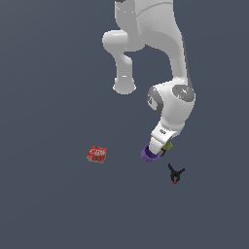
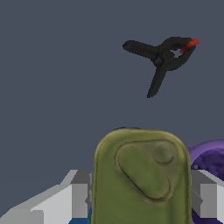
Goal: Pick up a designated object from a clutter of objects.
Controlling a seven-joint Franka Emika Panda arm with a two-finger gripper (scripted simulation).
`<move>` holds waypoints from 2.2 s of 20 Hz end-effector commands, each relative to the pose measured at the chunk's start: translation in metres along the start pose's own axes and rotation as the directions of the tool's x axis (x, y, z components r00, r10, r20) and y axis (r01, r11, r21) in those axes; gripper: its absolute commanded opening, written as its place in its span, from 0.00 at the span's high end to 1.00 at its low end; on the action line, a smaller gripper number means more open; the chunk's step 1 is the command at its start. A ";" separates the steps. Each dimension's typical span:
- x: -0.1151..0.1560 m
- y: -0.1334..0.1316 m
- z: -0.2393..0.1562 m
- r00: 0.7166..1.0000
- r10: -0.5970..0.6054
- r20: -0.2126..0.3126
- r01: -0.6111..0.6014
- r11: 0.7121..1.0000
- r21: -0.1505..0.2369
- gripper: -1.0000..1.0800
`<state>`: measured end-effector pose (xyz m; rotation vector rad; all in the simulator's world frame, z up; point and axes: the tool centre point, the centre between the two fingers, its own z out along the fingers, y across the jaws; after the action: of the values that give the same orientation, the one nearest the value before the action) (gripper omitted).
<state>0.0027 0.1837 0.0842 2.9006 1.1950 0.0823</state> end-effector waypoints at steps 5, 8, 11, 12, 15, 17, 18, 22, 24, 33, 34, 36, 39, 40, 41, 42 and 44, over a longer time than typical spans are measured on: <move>-0.010 0.004 -0.006 1.000 0.005 0.006 -0.005 1.000 0.001 1.00; -0.018 0.005 -0.015 1.000 0.005 0.007 -0.005 1.000 0.002 1.00; -0.029 0.008 -0.027 1.000 0.006 0.009 -0.006 1.000 0.003 1.00; -0.033 0.009 -0.032 1.000 0.006 0.010 -0.006 1.000 0.003 1.00; -0.047 0.012 -0.049 1.000 0.006 0.012 -0.007 1.000 0.004 1.00; -0.058 0.014 -0.061 1.000 0.007 0.014 -0.007 1.000 0.005 1.00; -0.064 0.016 -0.068 1.000 0.007 0.015 -0.007 1.000 0.006 1.00; -0.087 0.021 -0.096 1.000 0.009 0.019 -0.009 1.000 0.009 1.00; -0.099 0.024 -0.110 1.000 0.009 0.020 -0.009 1.000 0.011 1.00; -0.154 0.038 -0.178 1.000 0.012 0.028 -0.012 1.000 0.019 1.00; -0.161 0.039 -0.186 1.000 0.012 0.029 -0.012 1.000 0.019 1.00; -0.173 0.043 -0.202 0.999 0.012 0.031 -0.013 1.000 0.021 1.00; -0.190 0.048 -0.223 0.999 0.013 0.034 -0.014 1.000 0.022 1.00; -0.195 0.049 -0.230 0.999 0.014 0.035 -0.015 1.000 0.022 1.00; -0.200 0.051 -0.236 0.999 0.014 0.037 -0.015 1.000 0.023 1.00; -0.204 0.052 -0.242 0.999 0.014 0.038 -0.015 1.000 0.023 1.00; -0.213 0.055 -0.254 0.999 0.015 0.040 -0.016 1.000 0.023 1.00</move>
<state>-0.1184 -0.0034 0.3187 2.9183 1.1758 0.0096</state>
